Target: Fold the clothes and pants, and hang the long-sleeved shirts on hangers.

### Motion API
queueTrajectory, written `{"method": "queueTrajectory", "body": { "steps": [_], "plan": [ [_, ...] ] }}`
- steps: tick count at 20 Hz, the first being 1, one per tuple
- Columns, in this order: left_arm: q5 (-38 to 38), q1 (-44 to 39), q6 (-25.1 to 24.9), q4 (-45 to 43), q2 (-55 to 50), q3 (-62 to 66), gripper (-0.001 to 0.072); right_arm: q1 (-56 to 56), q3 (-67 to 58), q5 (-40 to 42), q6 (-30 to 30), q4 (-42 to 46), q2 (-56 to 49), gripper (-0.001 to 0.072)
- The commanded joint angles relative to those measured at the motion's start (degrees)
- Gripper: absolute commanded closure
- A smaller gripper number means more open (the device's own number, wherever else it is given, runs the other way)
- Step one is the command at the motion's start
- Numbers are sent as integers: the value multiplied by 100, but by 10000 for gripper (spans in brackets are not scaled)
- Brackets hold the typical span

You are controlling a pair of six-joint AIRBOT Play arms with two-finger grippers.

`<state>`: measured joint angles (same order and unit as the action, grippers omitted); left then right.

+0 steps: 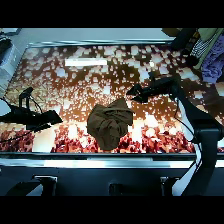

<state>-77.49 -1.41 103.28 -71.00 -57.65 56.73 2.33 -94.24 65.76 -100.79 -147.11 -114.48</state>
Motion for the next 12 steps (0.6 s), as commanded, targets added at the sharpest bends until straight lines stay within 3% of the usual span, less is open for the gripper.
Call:
{"method": "queueTrajectory", "body": {
  "steps": [1, 6, 7, 9, 10, 11, 12],
  "plan": [
    [151, 33, 0, 52, 50, -96, 15, 339, -4, -699, -35, 564, -129, 157],
    [151, 33, -4, 52, 50, -96, 16, 684, -2, -935, 109, 844, -254, 175],
    [153, 33, -31, 55, 50, -98, 15, 734, -4, -946, 116, 848, -282, 231],
    [273, 39, -136, 52, 50, -153, -13, 811, -4, -1043, 116, 852, -295, 272],
    [468, 46, -131, 59, 46, -254, -13, 811, -4, -1075, 114, 848, -291, 412],
    [708, 52, -133, 131, 35, -400, -13, 811, -4, -1064, 114, 846, -289, 632],
    [1051, 74, -162, 319, 0, -621, -13, 782, -4, -1029, 116, 841, -282, 681]
  ]
}}
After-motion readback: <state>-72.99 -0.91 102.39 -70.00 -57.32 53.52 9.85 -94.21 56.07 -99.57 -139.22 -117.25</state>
